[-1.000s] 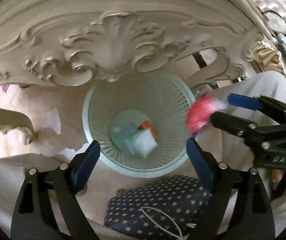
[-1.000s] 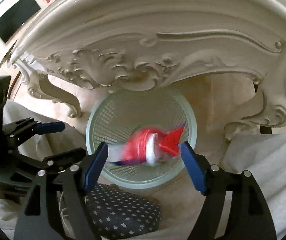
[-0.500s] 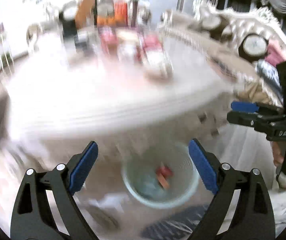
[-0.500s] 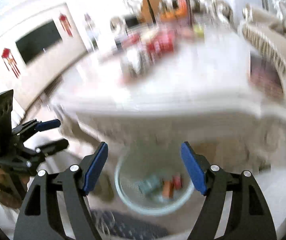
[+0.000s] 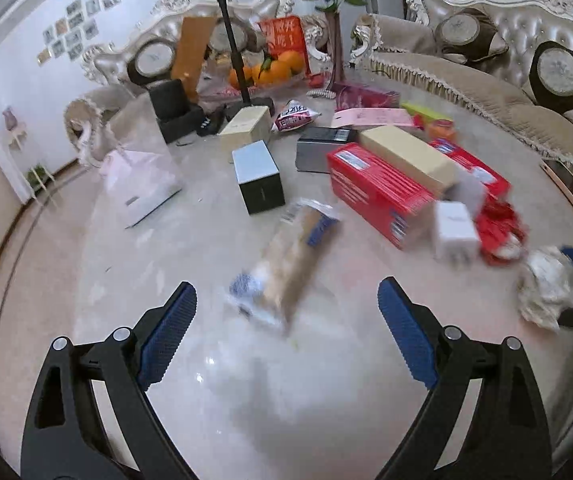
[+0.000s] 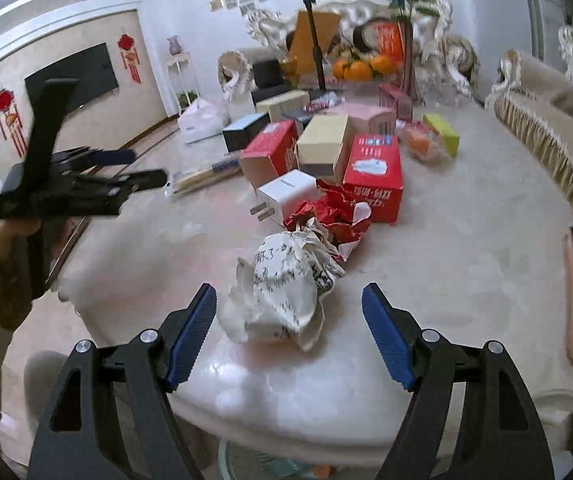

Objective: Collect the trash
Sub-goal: 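Grasp the bread packet with the left tool while the right tool grasps the crumpled paper, then carry the bread packet and crumpled paper to the wastebasket and release both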

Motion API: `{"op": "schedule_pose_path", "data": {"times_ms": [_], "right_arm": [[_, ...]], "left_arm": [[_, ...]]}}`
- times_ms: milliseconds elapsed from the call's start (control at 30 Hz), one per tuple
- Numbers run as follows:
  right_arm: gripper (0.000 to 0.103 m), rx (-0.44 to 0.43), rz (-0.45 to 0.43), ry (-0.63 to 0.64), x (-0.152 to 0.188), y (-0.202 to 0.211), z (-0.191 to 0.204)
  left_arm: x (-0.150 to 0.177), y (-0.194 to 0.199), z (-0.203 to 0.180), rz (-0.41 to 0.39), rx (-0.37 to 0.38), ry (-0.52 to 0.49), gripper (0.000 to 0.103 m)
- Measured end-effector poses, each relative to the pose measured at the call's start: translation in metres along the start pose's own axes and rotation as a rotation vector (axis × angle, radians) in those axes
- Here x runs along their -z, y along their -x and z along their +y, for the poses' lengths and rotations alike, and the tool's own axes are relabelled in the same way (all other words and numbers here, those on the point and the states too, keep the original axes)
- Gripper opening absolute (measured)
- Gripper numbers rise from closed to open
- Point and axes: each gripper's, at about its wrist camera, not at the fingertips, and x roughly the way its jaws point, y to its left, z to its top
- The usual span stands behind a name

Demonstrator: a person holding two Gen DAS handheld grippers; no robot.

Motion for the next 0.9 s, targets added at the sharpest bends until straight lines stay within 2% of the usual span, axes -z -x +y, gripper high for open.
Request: {"op": "schedule_pose_path", "data": {"times_ms": [100,267,333,400,467,500,533,567,600,700,833,900], "right_arm": [[0.072,0.004,0.001,-0.002,-0.002,-0.003,0.0],[0.072,0.018,0.017,0.009,-0.003,-0.01,0.0],[0.072,0.024,0.036,0.01,-0.003,-0.017,0.0],[0.071,0.02,0.049,0.005,-0.003,-0.022,0.0],[0.071,0.033,0.049,0.016,-0.003,-0.025,0.003],[0.066,0.055,0.048,0.036,-0.002,-0.025,0.006],[0.044,0.06,0.045,0.043,-0.002,-0.025,0.008],[0.044,0.047,0.039,0.029,-0.002,-0.022,0.008],[0.039,0.043,0.034,0.019,-0.002,-0.019,0.008],[0.038,-0.006,0.018,-0.008,-0.001,-0.007,0.006],[0.038,-0.045,-0.007,-0.026,0.0,0.011,0.002],[0.038,-0.074,-0.023,-0.048,-0.002,0.023,-0.003]], "left_arm": [[-0.01,-0.028,0.003,0.054,0.073,-0.021,0.09],[-0.016,-0.065,-0.004,0.129,0.073,-0.112,0.09],[-0.017,-0.076,-0.003,0.172,0.096,-0.102,0.09],[-0.019,-0.083,0.003,0.2,0.122,-0.038,0.089],[-0.017,-0.083,0.006,0.203,0.142,0.01,0.082],[-0.015,-0.08,0.005,0.19,0.139,0.012,0.075],[-0.014,-0.077,0.004,0.185,0.133,0.019,0.059],[-0.013,-0.073,0.005,0.18,0.104,0.042,0.042],[-0.014,-0.071,0.007,0.187,0.092,0.078,0.032],[-0.01,-0.065,0.005,0.18,0.04,0.118,0.03],[-0.006,-0.034,-0.008,0.101,0.079,0.128,0.03],[-0.002,-0.003,-0.017,0.031,0.095,0.14,0.03]]}}
